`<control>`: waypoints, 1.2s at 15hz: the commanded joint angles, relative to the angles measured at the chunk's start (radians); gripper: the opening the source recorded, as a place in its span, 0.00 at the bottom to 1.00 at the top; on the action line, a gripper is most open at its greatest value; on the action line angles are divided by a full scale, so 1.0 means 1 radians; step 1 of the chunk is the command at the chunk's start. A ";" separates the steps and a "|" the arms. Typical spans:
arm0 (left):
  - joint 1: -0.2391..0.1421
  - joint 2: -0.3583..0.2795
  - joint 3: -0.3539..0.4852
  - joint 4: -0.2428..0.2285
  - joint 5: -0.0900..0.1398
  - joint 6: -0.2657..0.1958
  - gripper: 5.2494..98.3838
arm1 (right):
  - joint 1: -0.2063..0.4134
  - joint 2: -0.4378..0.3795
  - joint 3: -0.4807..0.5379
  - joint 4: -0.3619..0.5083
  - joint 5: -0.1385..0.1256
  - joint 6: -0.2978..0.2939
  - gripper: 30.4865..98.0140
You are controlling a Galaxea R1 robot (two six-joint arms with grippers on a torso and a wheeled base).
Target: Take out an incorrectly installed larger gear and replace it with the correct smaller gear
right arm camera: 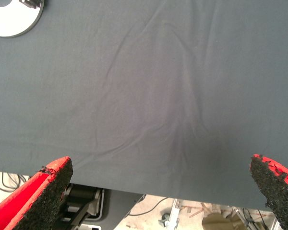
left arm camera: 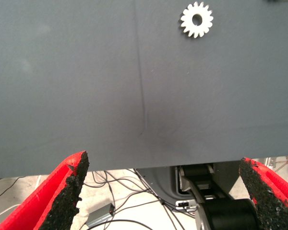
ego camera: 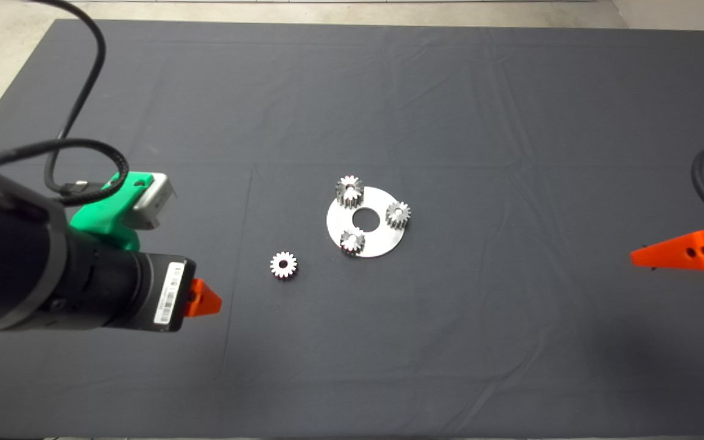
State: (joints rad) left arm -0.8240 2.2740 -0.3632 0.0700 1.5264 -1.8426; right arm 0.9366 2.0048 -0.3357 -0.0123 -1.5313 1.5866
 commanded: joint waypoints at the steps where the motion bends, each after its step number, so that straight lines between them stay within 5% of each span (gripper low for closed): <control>1: -0.018 0.060 -0.109 -0.019 0.058 0.068 0.80 | 0.018 0.016 -0.003 0.043 -0.102 -0.005 1.00; 6: -0.012 0.112 -0.230 -0.043 0.058 0.120 0.80 | 0.013 0.029 -0.003 0.043 -0.102 -0.023 1.00; 8: -0.003 0.172 -0.321 -0.045 0.058 0.175 0.80 | 0.013 0.032 -0.002 0.043 -0.104 -0.025 1.00; 15: 0.135 0.335 -0.583 -0.029 0.055 0.331 0.80 | 0.013 0.030 -0.001 0.043 -0.105 -0.034 1.00; 18: 0.229 0.413 -0.692 0.068 0.055 0.375 0.80 | 0.013 0.030 -0.001 0.043 -0.104 -0.034 1.00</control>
State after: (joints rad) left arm -0.6745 2.6007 -0.9689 0.0534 1.5294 -1.5200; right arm 0.9340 2.0319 -0.3370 0.0009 -1.5306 1.5585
